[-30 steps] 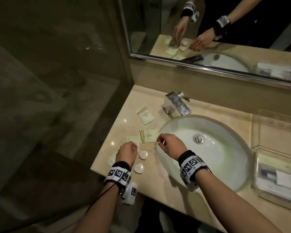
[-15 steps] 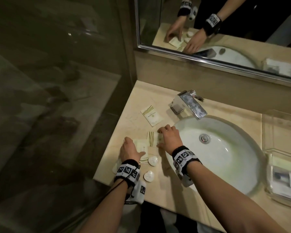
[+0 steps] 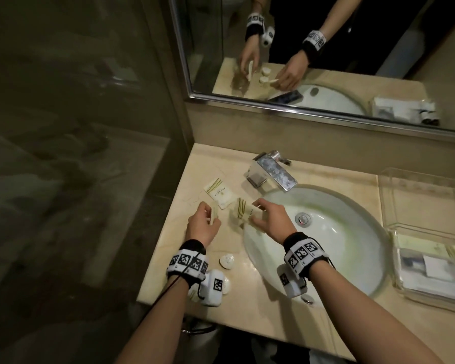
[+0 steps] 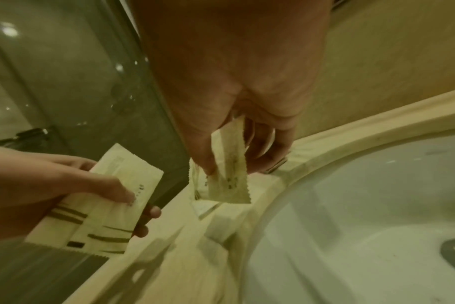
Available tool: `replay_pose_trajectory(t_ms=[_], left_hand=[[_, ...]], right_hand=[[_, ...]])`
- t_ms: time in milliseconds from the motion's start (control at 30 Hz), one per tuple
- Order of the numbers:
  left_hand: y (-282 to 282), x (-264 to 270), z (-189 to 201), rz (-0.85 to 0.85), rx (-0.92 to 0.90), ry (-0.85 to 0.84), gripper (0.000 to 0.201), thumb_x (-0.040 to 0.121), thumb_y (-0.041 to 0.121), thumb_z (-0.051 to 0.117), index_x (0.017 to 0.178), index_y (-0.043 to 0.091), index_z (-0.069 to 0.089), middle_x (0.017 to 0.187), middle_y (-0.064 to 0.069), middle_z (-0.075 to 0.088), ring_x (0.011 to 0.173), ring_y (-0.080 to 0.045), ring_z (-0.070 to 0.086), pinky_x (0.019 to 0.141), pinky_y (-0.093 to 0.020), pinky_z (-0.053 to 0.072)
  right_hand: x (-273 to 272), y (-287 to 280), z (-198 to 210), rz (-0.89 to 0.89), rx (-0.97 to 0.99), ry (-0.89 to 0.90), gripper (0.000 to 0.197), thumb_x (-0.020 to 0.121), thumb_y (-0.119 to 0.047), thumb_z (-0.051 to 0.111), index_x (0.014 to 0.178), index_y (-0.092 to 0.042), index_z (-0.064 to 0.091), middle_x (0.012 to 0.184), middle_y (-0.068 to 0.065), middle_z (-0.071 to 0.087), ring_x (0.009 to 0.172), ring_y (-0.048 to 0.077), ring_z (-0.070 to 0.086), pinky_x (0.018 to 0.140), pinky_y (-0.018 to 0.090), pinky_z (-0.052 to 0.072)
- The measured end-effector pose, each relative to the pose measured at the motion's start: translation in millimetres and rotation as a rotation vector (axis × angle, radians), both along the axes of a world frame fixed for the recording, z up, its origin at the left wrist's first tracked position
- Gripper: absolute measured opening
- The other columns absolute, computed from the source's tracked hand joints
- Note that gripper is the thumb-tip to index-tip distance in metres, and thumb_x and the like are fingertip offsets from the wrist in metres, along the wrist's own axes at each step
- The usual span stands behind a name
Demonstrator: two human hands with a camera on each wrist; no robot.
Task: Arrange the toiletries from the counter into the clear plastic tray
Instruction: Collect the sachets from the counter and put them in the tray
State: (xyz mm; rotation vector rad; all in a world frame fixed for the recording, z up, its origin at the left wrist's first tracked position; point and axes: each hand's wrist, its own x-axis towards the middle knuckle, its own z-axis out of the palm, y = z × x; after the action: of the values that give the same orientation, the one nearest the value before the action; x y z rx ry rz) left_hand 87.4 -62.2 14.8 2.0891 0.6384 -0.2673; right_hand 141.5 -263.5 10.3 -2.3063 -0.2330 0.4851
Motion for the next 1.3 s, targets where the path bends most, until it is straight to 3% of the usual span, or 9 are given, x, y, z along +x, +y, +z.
replay_pose_trajectory(t_ms=[100, 167, 333, 500, 567, 633, 767, 900, 1300], left_hand=[[-33, 14, 14, -0.144, -0.077, 0.001, 0.023, 0.082, 0.023, 0.065, 0.086, 0.018, 0.043, 0.083, -0.008, 0.063, 0.073, -0.026, 0.062, 0.065, -0.038, 0.055], [-62, 21, 20, -0.277, -0.053, -0.005, 0.024, 0.082, 0.017, 0.064, 0.086, 0.014, 0.041, 0.079, -0.004, 0.053, 0.071, -0.024, 0.052, 0.059, -0.026, 0.042], [-147, 24, 25, -0.516, -0.061, -0.029, 0.034, 0.079, 0.022, 0.067, 0.087, 0.014, 0.035, 0.077, 0.004, 0.038, 0.066, -0.014, 0.039, 0.058, -0.024, 0.031], [-233, 14, 31, -0.632, -0.144, -0.038, 0.053, 0.074, 0.042, 0.076, 0.086, 0.015, 0.032, 0.087, 0.004, 0.046, 0.082, -0.019, 0.047, 0.067, -0.025, 0.039], [-267, 14, 31, -0.644, -0.162, -0.017, 0.057, 0.071, 0.053, 0.074, 0.087, 0.016, 0.033, 0.1, -0.001, 0.051, 0.096, -0.02, 0.051, 0.078, -0.029, 0.041], [-299, 13, 35, -0.633, -0.19, -0.001, 0.055, 0.075, 0.058, 0.068, 0.088, 0.017, 0.035, 0.097, 0.001, 0.051, 0.089, -0.012, 0.052, 0.074, -0.022, 0.041], [-352, 19, 38, -0.629, -0.186, -0.05, 0.024, 0.093, 0.028, 0.057, 0.097, 0.011, 0.041, 0.081, 0.004, 0.048, 0.054, -0.007, 0.046, 0.044, -0.01, 0.035], [-381, 26, 36, -0.596, -0.104, -0.112, 0.02, 0.092, 0.003, 0.051, 0.109, 0.012, 0.044, 0.09, 0.001, 0.05, 0.056, -0.018, 0.049, 0.043, -0.01, 0.041], [-397, 33, 19, -0.352, -0.144, -0.097, 0.032, 0.088, 0.001, 0.058, 0.117, 0.012, 0.049, 0.092, -0.004, 0.055, 0.069, -0.007, 0.056, 0.051, -0.009, 0.047]], right_hand=[[-7, -38, 16, -0.069, 0.037, 0.002, 0.021, 0.081, -0.021, 0.07, 0.1, -0.016, 0.068, 0.09, 0.001, 0.066, 0.078, 0.019, 0.059, 0.066, 0.024, 0.041], [-15, -71, 22, -0.181, 0.06, 0.012, 0.021, 0.08, -0.02, 0.07, 0.101, -0.016, 0.07, 0.094, 0.003, 0.068, 0.082, 0.02, 0.061, 0.068, 0.025, 0.045], [-39, -169, 28, -0.545, 0.243, 0.083, 0.023, 0.084, -0.007, 0.07, 0.105, -0.014, 0.066, 0.104, 0.009, 0.069, 0.078, 0.026, 0.071, 0.061, 0.04, 0.062], [-62, -268, 23, -0.73, 0.301, 0.054, 0.042, 0.081, -0.01, 0.076, 0.12, -0.007, 0.06, 0.106, 0.012, 0.068, 0.082, 0.019, 0.068, 0.059, 0.029, 0.061], [-67, -304, 19, -0.797, 0.301, 0.025, 0.04, 0.08, -0.013, 0.078, 0.115, -0.005, 0.061, 0.104, 0.012, 0.069, 0.083, 0.017, 0.067, 0.055, 0.021, 0.058], [-69, -336, 17, -0.832, 0.271, 0.002, 0.035, 0.082, -0.016, 0.077, 0.109, -0.003, 0.061, 0.105, 0.013, 0.069, 0.086, 0.018, 0.065, 0.057, 0.015, 0.054], [-64, -395, 10, -0.85, 0.162, 0.012, 0.041, 0.086, -0.023, 0.072, 0.119, -0.002, 0.059, 0.118, 0.014, 0.066, 0.107, 0.027, 0.062, 0.086, 0.031, 0.05], [-48, -434, -4, -0.862, 0.129, 0.109, 0.043, 0.091, -0.018, 0.066, 0.127, 0.003, 0.055, 0.127, 0.017, 0.063, 0.118, 0.032, 0.059, 0.098, 0.037, 0.047], [-17, -437, -34, -0.886, 0.084, 0.254, 0.033, 0.085, -0.015, 0.073, 0.112, -0.001, 0.061, 0.116, 0.017, 0.067, 0.103, 0.032, 0.066, 0.09, 0.036, 0.053]])
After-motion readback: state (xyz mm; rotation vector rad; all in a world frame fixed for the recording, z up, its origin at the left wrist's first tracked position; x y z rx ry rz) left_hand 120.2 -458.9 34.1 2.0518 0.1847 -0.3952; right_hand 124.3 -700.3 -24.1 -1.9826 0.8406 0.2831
